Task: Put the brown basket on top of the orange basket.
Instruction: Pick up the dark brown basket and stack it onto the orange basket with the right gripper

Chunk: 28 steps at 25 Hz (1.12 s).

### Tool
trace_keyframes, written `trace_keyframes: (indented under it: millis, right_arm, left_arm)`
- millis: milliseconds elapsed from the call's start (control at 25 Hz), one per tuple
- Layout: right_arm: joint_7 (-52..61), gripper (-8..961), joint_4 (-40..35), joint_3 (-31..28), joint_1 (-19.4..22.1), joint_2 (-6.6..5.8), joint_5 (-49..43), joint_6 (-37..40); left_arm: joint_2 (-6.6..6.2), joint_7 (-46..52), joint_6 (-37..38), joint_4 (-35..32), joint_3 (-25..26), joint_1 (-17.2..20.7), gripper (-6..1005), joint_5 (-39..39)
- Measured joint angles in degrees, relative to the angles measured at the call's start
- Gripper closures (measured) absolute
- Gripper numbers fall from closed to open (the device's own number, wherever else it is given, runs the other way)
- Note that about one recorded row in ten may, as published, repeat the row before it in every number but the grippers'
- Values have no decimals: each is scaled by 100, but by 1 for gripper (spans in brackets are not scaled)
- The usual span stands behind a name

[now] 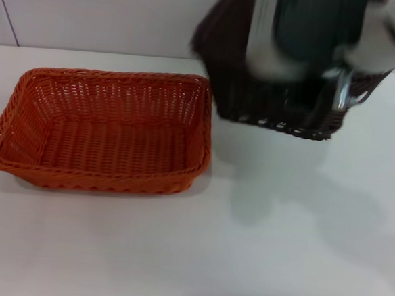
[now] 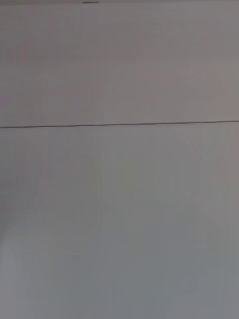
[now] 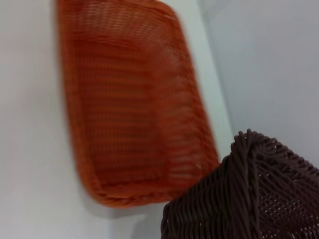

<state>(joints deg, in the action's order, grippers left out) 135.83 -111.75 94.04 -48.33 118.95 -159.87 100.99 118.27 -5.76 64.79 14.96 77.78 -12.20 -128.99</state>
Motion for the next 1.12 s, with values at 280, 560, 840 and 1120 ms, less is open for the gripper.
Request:
trace_keyframes:
  millis: [280, 560, 840, 1120]
  right_arm:
    - [-1077, 759, -178, 1358, 518, 12, -705, -986]
    - [-2352, 758, -264, 1778, 1111, 11, -723, -1701]
    - [-3219, 756, -373, 2010, 1610, 5, -737, -2313]
    - [-4042, 755, -250, 2047, 1954, 4, -737, -3009]
  left_arm:
    - [24, 21, -155, -2, 28, 8, 334, 18]
    - [41, 37, -253, 20, 6, 27, 334, 26]
    - [47, 40, -372, 43, -15, -9, 335, 24]
    - [46, 40, -491, 58, -20, -29, 335, 23]
